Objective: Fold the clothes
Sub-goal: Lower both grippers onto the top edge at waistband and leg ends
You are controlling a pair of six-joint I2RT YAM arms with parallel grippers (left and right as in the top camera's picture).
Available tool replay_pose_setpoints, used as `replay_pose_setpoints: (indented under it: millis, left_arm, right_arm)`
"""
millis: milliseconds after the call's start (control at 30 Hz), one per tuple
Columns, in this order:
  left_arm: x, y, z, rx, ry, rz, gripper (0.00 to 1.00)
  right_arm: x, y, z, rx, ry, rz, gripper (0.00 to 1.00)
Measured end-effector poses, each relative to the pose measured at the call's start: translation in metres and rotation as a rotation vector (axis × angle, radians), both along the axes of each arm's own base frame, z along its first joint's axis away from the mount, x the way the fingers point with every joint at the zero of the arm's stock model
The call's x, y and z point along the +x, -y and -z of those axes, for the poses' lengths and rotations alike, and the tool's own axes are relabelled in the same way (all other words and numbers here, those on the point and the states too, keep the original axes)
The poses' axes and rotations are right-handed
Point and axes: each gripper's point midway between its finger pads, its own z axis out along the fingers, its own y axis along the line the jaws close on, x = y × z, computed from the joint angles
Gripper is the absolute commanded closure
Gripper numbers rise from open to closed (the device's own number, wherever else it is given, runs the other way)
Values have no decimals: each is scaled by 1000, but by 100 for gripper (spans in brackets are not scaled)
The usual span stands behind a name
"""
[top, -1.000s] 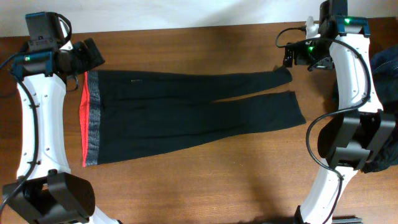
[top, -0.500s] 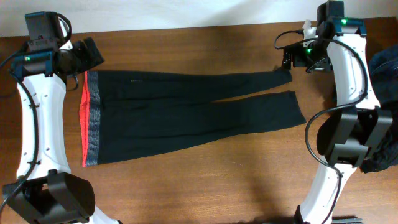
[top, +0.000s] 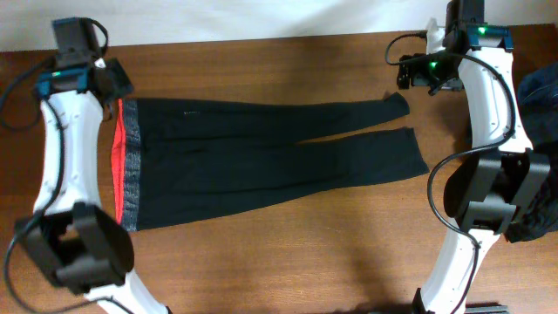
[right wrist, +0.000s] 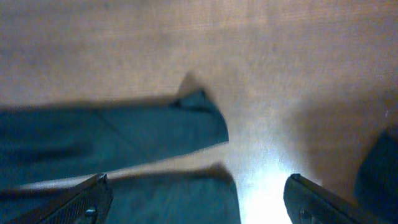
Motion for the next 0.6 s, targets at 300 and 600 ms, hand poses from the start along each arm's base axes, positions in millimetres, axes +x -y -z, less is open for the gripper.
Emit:
replay_pose_setpoints:
  millis: [300, 600]
  left_arm:
    - [22, -5, 76, -5, -91, -1, 30]
    - [38, -21, 103, -3, -67, -26, 30]
  right_arm:
    - [24, 4, -8, -17, 102, -2, 6]
    - [43, 7, 42, -16, 72, -10, 6]
